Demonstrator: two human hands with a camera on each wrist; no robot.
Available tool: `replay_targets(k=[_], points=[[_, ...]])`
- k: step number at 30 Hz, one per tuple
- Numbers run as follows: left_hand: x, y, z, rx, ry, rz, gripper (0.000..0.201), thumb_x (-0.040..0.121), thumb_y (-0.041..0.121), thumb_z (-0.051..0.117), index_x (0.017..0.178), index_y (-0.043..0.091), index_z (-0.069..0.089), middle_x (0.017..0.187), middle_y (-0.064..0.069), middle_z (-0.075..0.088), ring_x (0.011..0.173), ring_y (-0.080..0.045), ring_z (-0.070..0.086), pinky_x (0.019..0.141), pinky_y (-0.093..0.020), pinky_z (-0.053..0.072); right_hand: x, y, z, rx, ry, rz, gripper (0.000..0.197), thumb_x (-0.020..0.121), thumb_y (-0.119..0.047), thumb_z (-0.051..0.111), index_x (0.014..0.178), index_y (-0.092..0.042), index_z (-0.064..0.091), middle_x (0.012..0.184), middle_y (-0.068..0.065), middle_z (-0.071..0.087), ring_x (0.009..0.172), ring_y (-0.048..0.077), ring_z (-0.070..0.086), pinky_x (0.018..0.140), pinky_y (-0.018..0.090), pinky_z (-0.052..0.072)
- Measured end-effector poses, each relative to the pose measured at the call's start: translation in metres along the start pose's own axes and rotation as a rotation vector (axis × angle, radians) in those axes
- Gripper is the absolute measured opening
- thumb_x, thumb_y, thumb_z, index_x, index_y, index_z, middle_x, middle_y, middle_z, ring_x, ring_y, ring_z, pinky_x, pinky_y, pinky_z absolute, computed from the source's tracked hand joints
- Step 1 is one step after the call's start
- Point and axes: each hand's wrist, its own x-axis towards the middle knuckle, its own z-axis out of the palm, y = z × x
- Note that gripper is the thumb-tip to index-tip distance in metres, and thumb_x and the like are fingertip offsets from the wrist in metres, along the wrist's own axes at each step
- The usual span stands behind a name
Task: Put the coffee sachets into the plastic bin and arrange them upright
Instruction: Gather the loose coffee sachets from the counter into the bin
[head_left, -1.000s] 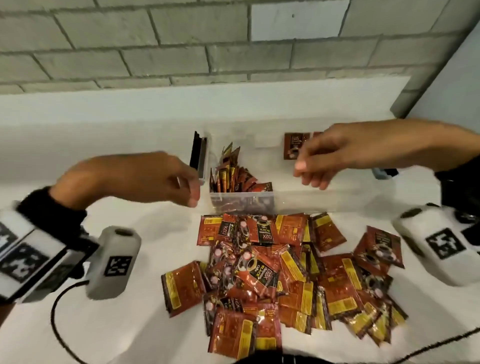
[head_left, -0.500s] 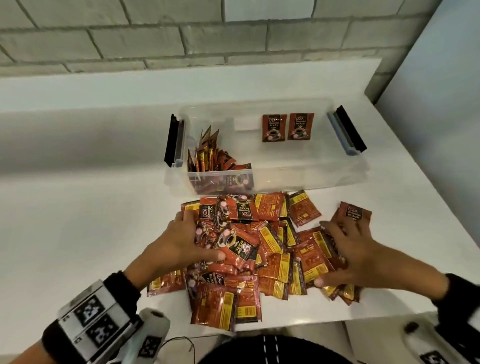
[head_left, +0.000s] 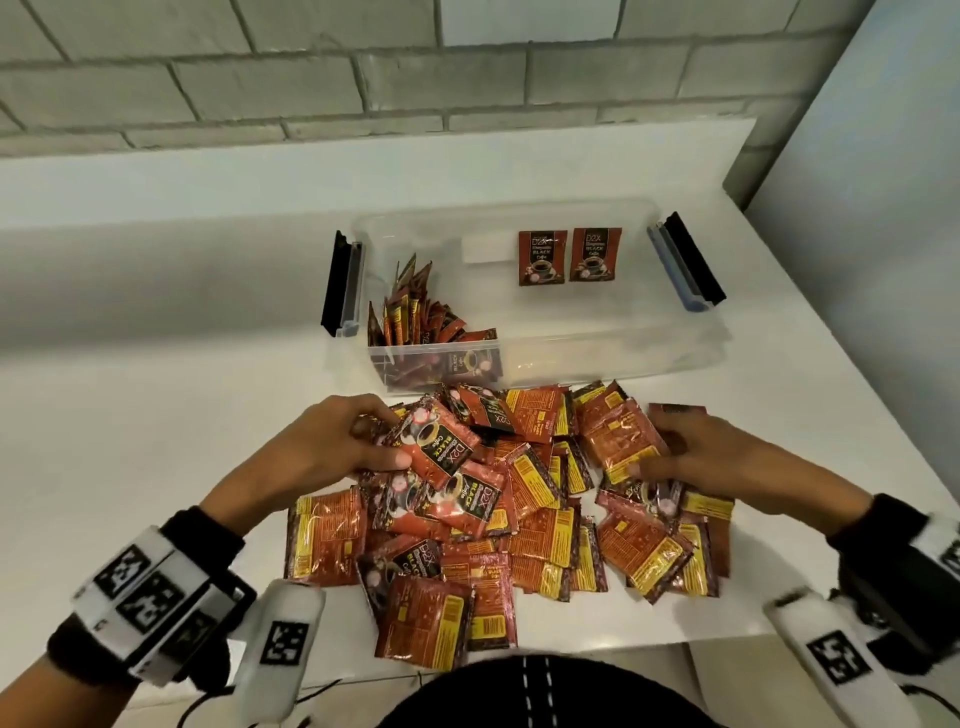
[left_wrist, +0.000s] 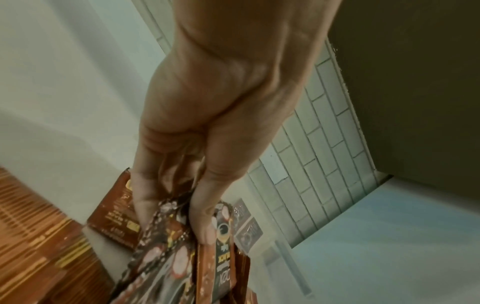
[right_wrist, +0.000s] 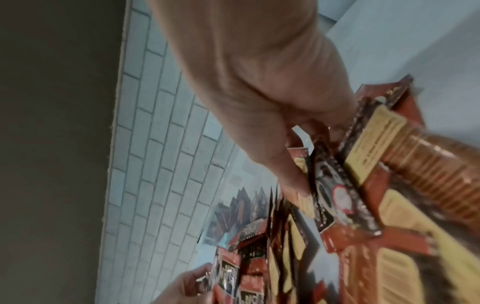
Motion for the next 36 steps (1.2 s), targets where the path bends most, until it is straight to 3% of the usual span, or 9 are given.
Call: replay_targets(k=[5, 8, 16, 19, 25, 27, 30, 33, 36], points=[[0.001, 0.004, -0.011, -0.070, -0.069, -0.012, 0.032, 0.076, 0.005, 0.074, 0.105, 0.013, 0.063, 0.095, -0.006, 0.074, 0.091, -0.025, 0.070, 0.082, -0.041, 0.055, 0.003, -0.007, -0.011, 0.167, -0.058, -0.006, 0.026, 0.088, -0.011, 0.063, 0.112, -0.018, 0.061, 0.098, -0.002, 0.073, 0.083, 0.014, 0.072, 0.064, 0.022, 0.056], [0.000, 0.006, -0.017, -0.091, -0.080, -0.007, 0.033, 0.077, 0.002, 0.072, 0.107, 0.012, 0.065, 0.095, -0.005, 0.074, 0.090, -0.022, 0.070, 0.076, -0.033, 0.055, 0.004, -0.013, -0.017, 0.193, -0.060, -0.017, 0.025, 0.088, -0.010, 0.063, 0.110, -0.021, 0.062, 0.094, -0.004, 0.074, 0.083, 0.011, 0.072, 0.060, 0.021, 0.055], [-0.008, 0.023, -0.039, -0.114, -0.083, 0.013, 0.025, 0.076, 0.007, 0.073, 0.101, 0.012, 0.070, 0.095, -0.007, 0.074, 0.094, -0.025, 0.068, 0.092, -0.044, 0.052, 0.007, -0.023, -0.022, 0.197, -0.060, -0.031, 0.033, 0.081, -0.037, 0.064, 0.110, -0.021, 0.061, 0.101, -0.001, 0.073, 0.087, 0.015, 0.071, 0.084, 0.037, 0.055], [-0.011, 0.031, -0.046, -0.128, -0.110, 0.037, 0.025, 0.075, 0.007, 0.072, 0.100, 0.012, 0.070, 0.095, -0.008, 0.074, 0.094, -0.025, 0.069, 0.096, -0.046, 0.049, 0.013, -0.021, -0.014, 0.242, -0.049, 0.011, 0.038, 0.078, -0.038, 0.067, 0.107, -0.015, 0.059, 0.094, 0.003, 0.075, 0.081, 0.019, 0.073, 0.081, 0.039, 0.056], [-0.014, 0.060, -0.083, -0.117, -0.121, 0.168, 0.056, 0.044, 0.042, 0.087, 0.094, 0.022, 0.072, 0.099, -0.007, 0.074, 0.094, -0.019, 0.069, 0.085, -0.037, 0.051, 0.024, -0.020, -0.008, 0.173, -0.013, 0.009, 0.019, 0.082, -0.020, 0.070, 0.096, -0.008, 0.066, 0.094, 0.007, 0.074, 0.081, 0.020, 0.072, 0.070, 0.026, 0.052], [-0.010, 0.077, -0.097, -0.095, -0.081, 0.211, 0.048, 0.053, 0.038, 0.086, 0.095, 0.019, 0.071, 0.099, -0.006, 0.073, 0.095, -0.019, 0.069, 0.086, -0.037, 0.051, 0.024, -0.022, -0.011, 0.146, -0.024, -0.001, 0.016, 0.084, -0.018, 0.068, 0.094, -0.005, 0.068, 0.091, 0.006, 0.075, 0.084, 0.021, 0.071, 0.072, 0.024, 0.052], [0.003, 0.105, -0.116, -0.052, -0.002, 0.255, 0.032, 0.069, 0.016, 0.070, 0.100, 0.015, 0.066, 0.096, -0.005, 0.073, 0.095, -0.017, 0.067, 0.090, -0.038, 0.049, 0.019, -0.028, -0.025, 0.083, -0.057, -0.016, 0.015, 0.086, -0.018, 0.066, 0.093, -0.005, 0.069, 0.089, 0.005, 0.075, 0.090, 0.030, 0.069, 0.079, 0.039, 0.053], [0.022, 0.131, -0.128, 0.011, 0.022, 0.264, 0.032, 0.077, 0.008, 0.068, 0.108, 0.016, 0.063, 0.098, -0.001, 0.073, 0.095, -0.012, 0.065, 0.087, -0.031, 0.050, 0.004, -0.045, -0.049, 0.040, -0.140, -0.022, 0.018, 0.085, -0.019, 0.065, 0.095, -0.004, 0.066, 0.088, 0.006, 0.075, 0.084, 0.022, 0.072, 0.068, 0.026, 0.055], [0.045, 0.151, -0.134, 0.136, 0.000, 0.300, 0.034, 0.083, 0.002, 0.064, 0.112, 0.018, 0.061, 0.104, 0.000, 0.069, 0.099, -0.013, 0.063, 0.082, -0.027, 0.050, -0.010, -0.073, -0.075, -0.015, -0.193, -0.064, 0.029, 0.079, -0.027, 0.065, 0.097, -0.005, 0.065, 0.091, 0.008, 0.075, 0.086, 0.021, 0.072, 0.072, 0.026, 0.052]])
